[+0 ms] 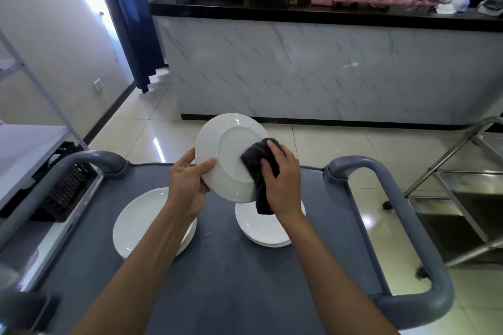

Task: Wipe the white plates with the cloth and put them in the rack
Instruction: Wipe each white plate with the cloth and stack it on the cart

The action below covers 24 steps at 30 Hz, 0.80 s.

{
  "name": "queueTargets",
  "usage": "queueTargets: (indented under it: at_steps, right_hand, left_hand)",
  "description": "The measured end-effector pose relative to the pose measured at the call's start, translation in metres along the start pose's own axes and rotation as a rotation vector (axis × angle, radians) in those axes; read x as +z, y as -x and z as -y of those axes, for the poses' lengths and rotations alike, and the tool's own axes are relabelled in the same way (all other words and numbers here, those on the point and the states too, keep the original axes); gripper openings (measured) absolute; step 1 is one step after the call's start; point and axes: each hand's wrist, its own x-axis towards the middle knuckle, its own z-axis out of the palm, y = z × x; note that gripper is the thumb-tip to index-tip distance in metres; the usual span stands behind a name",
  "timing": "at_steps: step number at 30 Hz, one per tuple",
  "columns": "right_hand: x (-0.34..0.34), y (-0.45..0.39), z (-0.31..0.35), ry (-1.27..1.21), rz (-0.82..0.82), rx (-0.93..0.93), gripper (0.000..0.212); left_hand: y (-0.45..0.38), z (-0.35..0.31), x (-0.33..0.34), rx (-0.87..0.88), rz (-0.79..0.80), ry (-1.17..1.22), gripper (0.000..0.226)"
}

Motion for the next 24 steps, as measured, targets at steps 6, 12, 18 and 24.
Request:
queueTargets:
  at_steps: [6,12,18,24]
  right_hand:
    - [-0.008,-0.033,0.001,0.044,0.022,-0.006,0.047]
    - [0.0,-0.031,0.018,0.055,0.045,-0.06,0.048]
    - [-0.004,-0.007,0.008,0.081,0.21,-0.073,0.065]
    - [-0.015,0.008,-0.007,-0.028,0.14,0.069,0.06]
  left_hand:
    - [0.008,0.006,0.006,-0.031,0.101,-0.093,0.052]
    - [0.011,0.011,0.011,-0.046,0.138,-0.19,0.041]
    - [0.011,0.018,0.005,-0.023,0.14,-0.251,0.034]
    - [0.013,0.035,0.006,-0.043,0.156,-0.31,0.039]
